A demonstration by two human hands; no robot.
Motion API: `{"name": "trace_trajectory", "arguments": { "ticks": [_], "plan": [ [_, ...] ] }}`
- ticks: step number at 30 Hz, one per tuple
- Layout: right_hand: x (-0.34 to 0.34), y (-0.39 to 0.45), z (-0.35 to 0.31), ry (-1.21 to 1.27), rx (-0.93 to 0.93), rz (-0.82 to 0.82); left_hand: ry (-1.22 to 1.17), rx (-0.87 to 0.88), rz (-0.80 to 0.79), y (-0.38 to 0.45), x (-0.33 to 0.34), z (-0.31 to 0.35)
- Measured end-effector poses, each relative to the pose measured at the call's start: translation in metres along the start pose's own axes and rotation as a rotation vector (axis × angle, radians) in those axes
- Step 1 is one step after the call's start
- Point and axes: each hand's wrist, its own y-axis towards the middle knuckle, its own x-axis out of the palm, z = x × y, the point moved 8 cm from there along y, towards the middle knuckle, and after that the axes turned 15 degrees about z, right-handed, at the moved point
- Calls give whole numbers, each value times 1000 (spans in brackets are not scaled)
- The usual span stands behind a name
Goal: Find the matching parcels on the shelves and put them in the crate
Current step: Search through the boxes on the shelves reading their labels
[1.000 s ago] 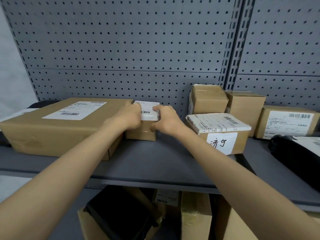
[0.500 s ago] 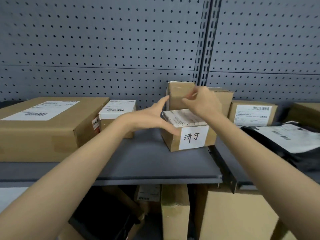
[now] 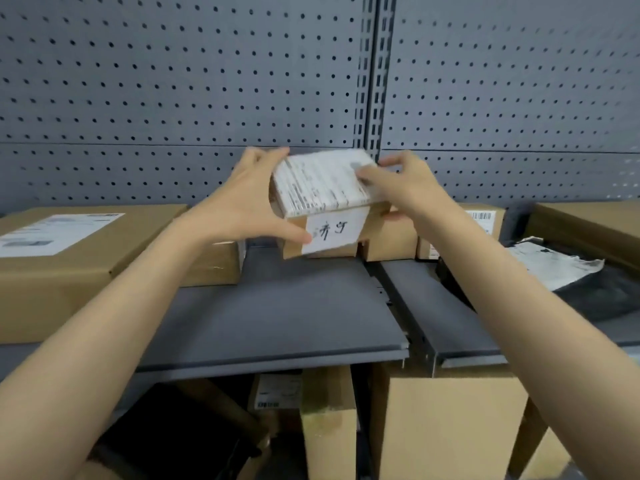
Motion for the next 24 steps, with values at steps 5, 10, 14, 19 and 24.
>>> {"name": "trace_trajectory", "arguments": {
  "ticks": [5,10,14,19,24],
  "plan": [
    [13,-8,-38,240,-102,83,50,44,398,-11,-41,4],
    [48,-24,-48,386,-99,31,143,-23,726,-40,-54,-8],
    [79,-38,-52,489,-76,-139,217,-147,756,-46,-52,-21],
    [97,-35,-42,444,-114,-204,137,-200,517,-34,-36,-35],
    [114,-23,-16,194,-78,-225,170,-229,306,-28,-16,-51]
  ]
}}
